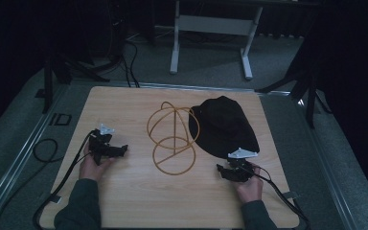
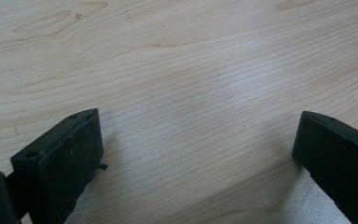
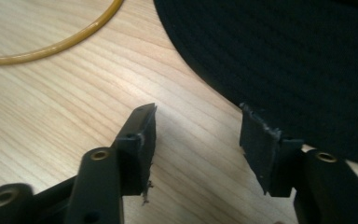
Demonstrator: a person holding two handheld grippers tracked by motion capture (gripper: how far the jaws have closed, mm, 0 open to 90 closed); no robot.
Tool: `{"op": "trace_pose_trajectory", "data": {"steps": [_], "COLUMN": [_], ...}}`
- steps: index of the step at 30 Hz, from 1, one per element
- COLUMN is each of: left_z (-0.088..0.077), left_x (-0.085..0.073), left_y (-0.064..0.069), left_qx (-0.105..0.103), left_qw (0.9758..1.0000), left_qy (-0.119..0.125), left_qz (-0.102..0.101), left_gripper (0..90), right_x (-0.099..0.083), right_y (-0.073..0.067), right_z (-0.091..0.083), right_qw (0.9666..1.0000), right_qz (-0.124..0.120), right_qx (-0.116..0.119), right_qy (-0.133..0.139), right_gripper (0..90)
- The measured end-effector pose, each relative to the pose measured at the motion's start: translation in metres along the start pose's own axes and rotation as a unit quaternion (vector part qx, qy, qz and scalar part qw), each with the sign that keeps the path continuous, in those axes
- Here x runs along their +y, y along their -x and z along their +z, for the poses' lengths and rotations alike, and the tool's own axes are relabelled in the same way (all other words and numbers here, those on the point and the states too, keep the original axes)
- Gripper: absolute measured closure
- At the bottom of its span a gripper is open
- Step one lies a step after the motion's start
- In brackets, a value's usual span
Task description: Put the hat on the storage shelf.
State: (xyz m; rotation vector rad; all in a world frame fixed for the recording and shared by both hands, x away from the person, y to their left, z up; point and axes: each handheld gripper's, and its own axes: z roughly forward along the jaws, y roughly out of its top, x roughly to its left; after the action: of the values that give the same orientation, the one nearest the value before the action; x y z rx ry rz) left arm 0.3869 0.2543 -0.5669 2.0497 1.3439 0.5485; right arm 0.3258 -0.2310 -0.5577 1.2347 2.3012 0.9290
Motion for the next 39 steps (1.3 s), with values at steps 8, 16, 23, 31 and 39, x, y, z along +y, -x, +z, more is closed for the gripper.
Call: {"op": "trace_pose_trajectory", "data": {"steps": [8, 16, 23, 31, 39], "left_z": [0.0, 0.0, 0.0, 0.0, 0.0], "left_x": [0.0, 0.0, 0.0, 0.0, 0.0], "left_y": [0.0, 0.0, 0.0, 0.0, 0.0], "left_qx": [0.0, 0.0, -0.001, -0.001, -0.001], "left_qw": [1.0, 1.0, 1.0, 1.0, 1.0], "left_qy": [0.0, 0.0, 0.0, -0.001, -0.002], "left_qz": [0.0, 0.001, 0.001, 0.002, 0.001], "left_gripper": [2.0, 2.0, 2.0, 2.0, 2.0], "right_x": [0.001, 0.005, 0.008, 0.024, 0.041], "right_y": [-0.003, -0.001, 0.004, 0.009, 0.015], "right_z": [0.0, -0.001, -0.004, -0.014, -0.025], "right_qw": [1.0, 0.9997, 0.9983, 0.9949, 0.9901], "right_qz": [0.008, -0.004, -0.03, -0.072, -0.099], "right_qx": [-0.004, 0.012, 0.019, 0.031, 0.053], "right_qy": [0.0, -0.02, -0.045, -0.063, -0.085], "right_gripper": [50.7, 52.5, 53.0, 55.3, 56.7]}}
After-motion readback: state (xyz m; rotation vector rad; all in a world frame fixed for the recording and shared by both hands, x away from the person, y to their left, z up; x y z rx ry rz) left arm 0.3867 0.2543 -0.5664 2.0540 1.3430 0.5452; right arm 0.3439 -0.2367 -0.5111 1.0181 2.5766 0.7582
